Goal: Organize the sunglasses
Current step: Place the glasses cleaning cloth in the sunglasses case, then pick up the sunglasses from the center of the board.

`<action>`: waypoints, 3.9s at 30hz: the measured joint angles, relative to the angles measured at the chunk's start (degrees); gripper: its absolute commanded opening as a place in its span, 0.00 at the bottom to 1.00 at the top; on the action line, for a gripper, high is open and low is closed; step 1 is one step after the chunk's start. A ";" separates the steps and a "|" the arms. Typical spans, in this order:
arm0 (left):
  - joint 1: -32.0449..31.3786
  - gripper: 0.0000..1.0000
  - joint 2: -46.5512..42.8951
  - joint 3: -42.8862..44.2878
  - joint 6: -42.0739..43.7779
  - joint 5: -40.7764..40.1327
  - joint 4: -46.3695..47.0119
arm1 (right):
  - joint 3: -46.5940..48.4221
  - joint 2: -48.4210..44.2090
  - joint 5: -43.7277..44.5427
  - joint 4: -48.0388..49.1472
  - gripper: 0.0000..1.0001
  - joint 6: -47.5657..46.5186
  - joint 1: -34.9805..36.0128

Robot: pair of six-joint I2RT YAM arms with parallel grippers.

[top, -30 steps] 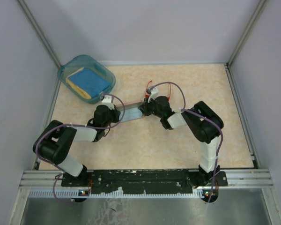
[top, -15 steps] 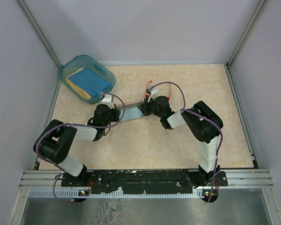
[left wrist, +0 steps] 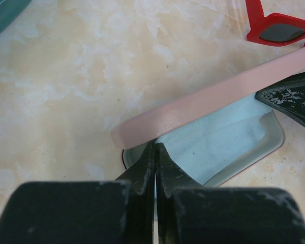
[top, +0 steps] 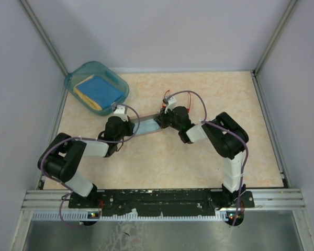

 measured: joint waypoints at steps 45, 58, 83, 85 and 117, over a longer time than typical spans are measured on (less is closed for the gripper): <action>0.04 0.52 -8.96 -2.05 -0.72 -1.79 -5.42 | -5.84 -6.93 2.95 -2.45 0.31 -0.61 -0.39; 0.07 0.59 -20.31 -6.95 -1.68 -1.57 -11.69 | -15.15 -22.21 8.35 -7.54 0.57 0.00 -3.34; 0.09 1.00 -34.99 -1.14 -5.25 4.96 -23.76 | 32.72 -6.62 12.61 -63.17 0.75 -21.66 -9.86; 0.09 1.00 -34.64 -0.26 -5.25 5.49 -24.04 | 33.64 -4.90 11.43 -65.26 0.74 -22.99 -9.86; 0.11 1.00 -28.59 1.49 -4.72 6.62 -24.55 | 37.68 4.17 6.25 -69.48 0.62 -27.65 -10.16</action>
